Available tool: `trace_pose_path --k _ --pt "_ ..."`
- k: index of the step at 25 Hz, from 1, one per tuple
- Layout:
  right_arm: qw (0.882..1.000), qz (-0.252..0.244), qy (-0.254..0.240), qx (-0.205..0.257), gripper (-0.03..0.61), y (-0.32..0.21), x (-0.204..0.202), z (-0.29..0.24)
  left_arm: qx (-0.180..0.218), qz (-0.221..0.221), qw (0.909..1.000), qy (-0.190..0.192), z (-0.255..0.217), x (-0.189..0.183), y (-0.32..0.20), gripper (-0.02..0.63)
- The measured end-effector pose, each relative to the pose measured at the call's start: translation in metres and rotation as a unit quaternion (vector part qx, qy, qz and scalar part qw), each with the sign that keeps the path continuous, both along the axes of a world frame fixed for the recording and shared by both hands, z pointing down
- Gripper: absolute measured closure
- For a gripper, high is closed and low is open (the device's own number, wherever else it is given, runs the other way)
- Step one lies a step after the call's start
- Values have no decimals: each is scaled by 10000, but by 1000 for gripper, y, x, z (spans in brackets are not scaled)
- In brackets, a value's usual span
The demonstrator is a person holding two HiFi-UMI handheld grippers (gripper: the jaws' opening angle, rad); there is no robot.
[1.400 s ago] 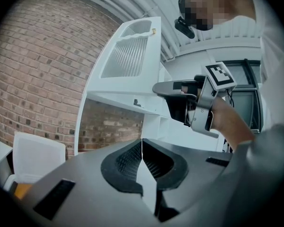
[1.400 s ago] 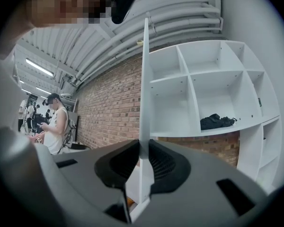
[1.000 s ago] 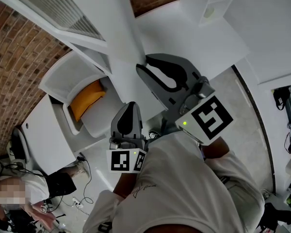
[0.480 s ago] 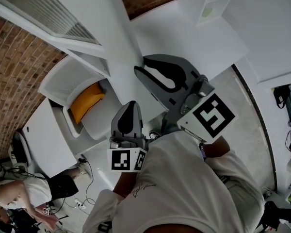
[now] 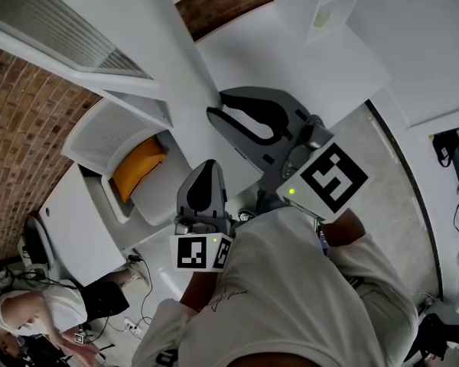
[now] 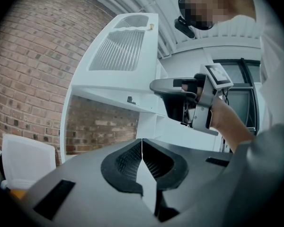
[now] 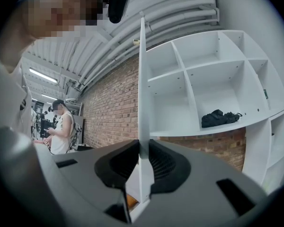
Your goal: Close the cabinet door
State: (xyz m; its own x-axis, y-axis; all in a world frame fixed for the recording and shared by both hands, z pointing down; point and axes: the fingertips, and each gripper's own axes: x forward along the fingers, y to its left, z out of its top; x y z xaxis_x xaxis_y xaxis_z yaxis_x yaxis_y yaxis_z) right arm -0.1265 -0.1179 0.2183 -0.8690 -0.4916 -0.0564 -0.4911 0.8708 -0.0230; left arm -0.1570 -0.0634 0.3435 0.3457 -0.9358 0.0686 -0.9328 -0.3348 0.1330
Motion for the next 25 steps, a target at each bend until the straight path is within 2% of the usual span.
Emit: trace_pose_path --k 25 --pt "9992 -401 31 30 509 -25 8 0 -77 21 10000 -59 2 12 -30 597"
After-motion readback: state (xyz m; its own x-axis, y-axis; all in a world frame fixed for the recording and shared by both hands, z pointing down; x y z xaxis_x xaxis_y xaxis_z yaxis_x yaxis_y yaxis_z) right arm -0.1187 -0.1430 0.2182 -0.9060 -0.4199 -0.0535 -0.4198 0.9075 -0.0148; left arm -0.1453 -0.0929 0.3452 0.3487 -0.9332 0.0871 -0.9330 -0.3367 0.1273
